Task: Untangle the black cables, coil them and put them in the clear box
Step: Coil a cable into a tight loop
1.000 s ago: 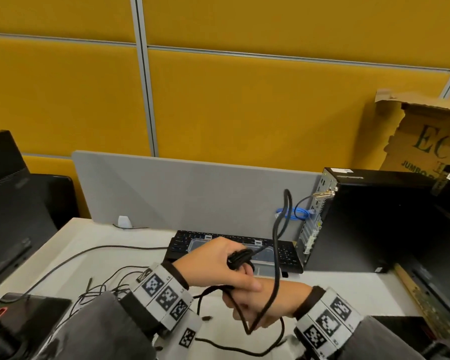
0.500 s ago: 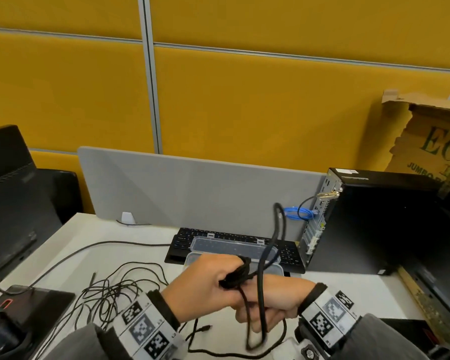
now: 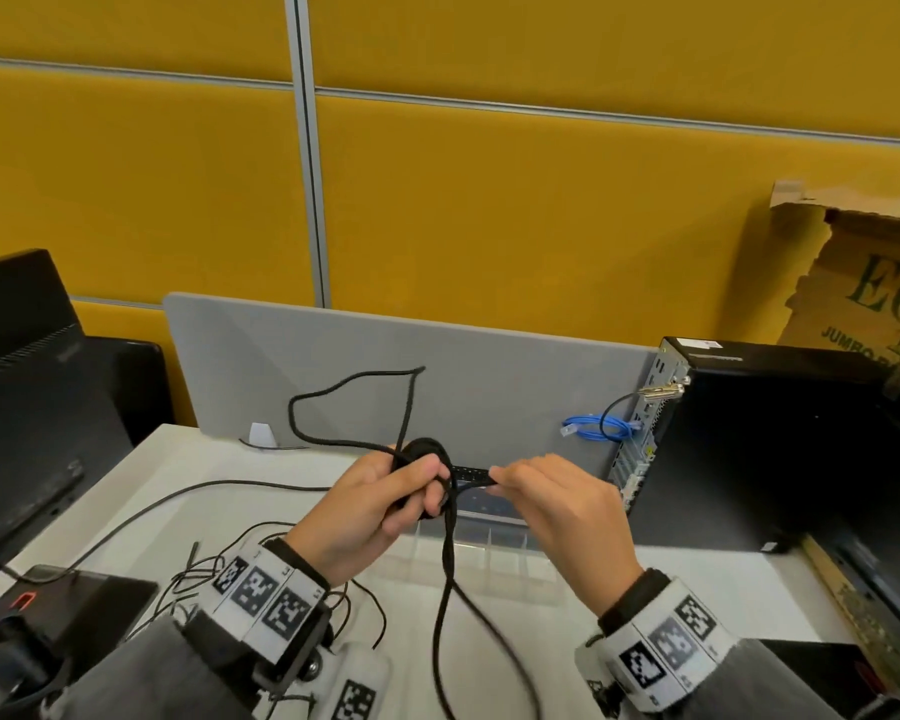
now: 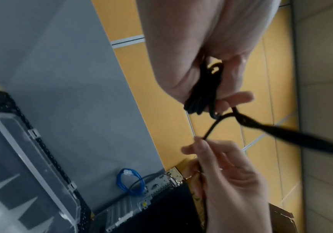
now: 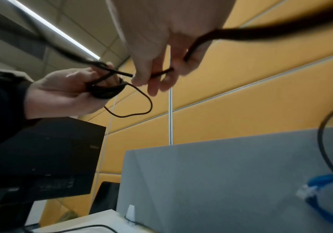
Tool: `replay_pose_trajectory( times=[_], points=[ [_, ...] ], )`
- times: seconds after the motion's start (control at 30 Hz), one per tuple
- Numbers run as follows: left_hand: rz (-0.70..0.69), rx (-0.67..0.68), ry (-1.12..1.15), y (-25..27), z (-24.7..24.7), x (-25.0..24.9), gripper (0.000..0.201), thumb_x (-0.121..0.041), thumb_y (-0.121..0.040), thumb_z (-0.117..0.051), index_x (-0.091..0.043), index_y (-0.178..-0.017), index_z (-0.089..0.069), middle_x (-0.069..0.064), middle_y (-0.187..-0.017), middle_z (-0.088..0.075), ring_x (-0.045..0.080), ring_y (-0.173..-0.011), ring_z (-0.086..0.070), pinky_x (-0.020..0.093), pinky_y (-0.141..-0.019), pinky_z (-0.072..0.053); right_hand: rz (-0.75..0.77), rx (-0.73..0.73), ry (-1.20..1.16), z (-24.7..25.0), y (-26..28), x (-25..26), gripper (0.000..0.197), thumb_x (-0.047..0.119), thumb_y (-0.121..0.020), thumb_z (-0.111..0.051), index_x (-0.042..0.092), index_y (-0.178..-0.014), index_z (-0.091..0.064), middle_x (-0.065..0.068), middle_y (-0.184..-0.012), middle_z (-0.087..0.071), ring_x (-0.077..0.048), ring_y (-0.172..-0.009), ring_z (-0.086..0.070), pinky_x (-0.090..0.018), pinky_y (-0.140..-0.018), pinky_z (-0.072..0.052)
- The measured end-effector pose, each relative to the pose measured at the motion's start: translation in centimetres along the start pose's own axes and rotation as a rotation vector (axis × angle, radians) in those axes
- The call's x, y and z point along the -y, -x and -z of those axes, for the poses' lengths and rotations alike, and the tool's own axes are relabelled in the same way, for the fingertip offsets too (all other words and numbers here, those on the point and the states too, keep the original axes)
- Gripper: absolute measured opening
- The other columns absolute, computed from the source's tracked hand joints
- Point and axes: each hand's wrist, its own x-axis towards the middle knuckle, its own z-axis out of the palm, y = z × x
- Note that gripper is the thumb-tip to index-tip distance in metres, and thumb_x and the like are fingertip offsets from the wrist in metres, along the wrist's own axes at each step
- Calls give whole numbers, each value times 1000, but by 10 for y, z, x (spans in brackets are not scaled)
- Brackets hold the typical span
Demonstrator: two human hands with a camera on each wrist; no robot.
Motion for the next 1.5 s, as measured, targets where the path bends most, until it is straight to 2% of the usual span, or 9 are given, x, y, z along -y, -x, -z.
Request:
replay_pose_trajectory(
  times=[0.13,0.3,0.47,0.67,0.8,0.97,1.1,1.37,1.5],
  points=[
    [-120,-137,-81,-18,-1,6,23,-14,-93,-44,0,-80,-57,8,-50,-45,3,-36,-31,11,-60,-45,-351,308,-515,-16,15,25,33,54,-89,-45,30,-88,-67,28,-73,-61,4,-71,-58,-14,-68,-48],
    [-205,-277,-568,-28,33,35,26,-41,-84,-58,-24,-65,-59,-2,-56,-57,8,-48,-48,25,-56,-41,-463,473,-1052,4,10,54,23,19,-98,-44,19,-81,-58,4,-65,-62,-12,-57,-53,-23,-62,-47],
    [-214,-347,-819,-13,62,35,22,-22,-90,-57,-15,-69,-58,-1,-65,-62,4,-60,-55,21,-63,-45,-719,283,-887,28,2,-9,32,34,-96,-32,14,-77,-50,10,-50,-37,-4,-45,-31,-16,-45,-31],
    [-224,-572,-767,-4,125,2,27,-17,-91,-56,-10,-65,-56,-14,-50,-56,7,-51,-44,20,-57,-39,-1035,615,-656,45,35,-100,34,28,-100,-34,12,-75,-52,5,-51,-34,-7,-42,-24,-20,-41,-20],
    [-202,-516,-813,-7,104,3,28,-20,-90,-58,-15,-62,-57,-10,-54,-58,6,-53,-47,25,-61,-40,-820,674,-207,25,43,-90,20,32,-99,-38,25,-96,-57,8,-83,-64,-5,-67,-56,-21,-63,-43],
    [-220,-450,-799,-15,41,13,25,-23,-90,-57,-17,-66,-55,-17,-52,-60,-3,-49,-51,11,-54,-38,-596,766,-333,-14,24,-2,62,68,-81,-29,33,-130,-43,22,-117,-43,-1,-114,-44,-25,-102,-37],
    [-282,-507,-820,-17,29,16,27,-24,-91,-56,-17,-65,-55,-7,-56,-59,0,-55,-53,9,-54,-39,-912,607,-786,-33,22,25,22,28,-100,-38,15,-92,-55,1,-89,-71,-12,-86,-68,-33,-91,-50],
    [-148,-501,-571,-8,28,41,29,-24,-90,-57,-15,-62,-60,-7,-54,-58,1,-48,-45,28,-62,-42,-1510,258,-1425,-51,25,30,33,28,-103,-28,3,-99,-50,-15,-95,-72,-29,-87,-70,-47,-93,-46],
    [-185,-424,-681,-10,37,48,25,-23,-91,-55,-17,-66,-59,-15,-61,-61,-3,-56,-52,17,-61,-38,-1673,221,-1643,-53,23,30,28,24,-101,-35,4,-91,-51,-7,-55,-49,-17,-44,-45,-34,-53,-51]
  ],
)
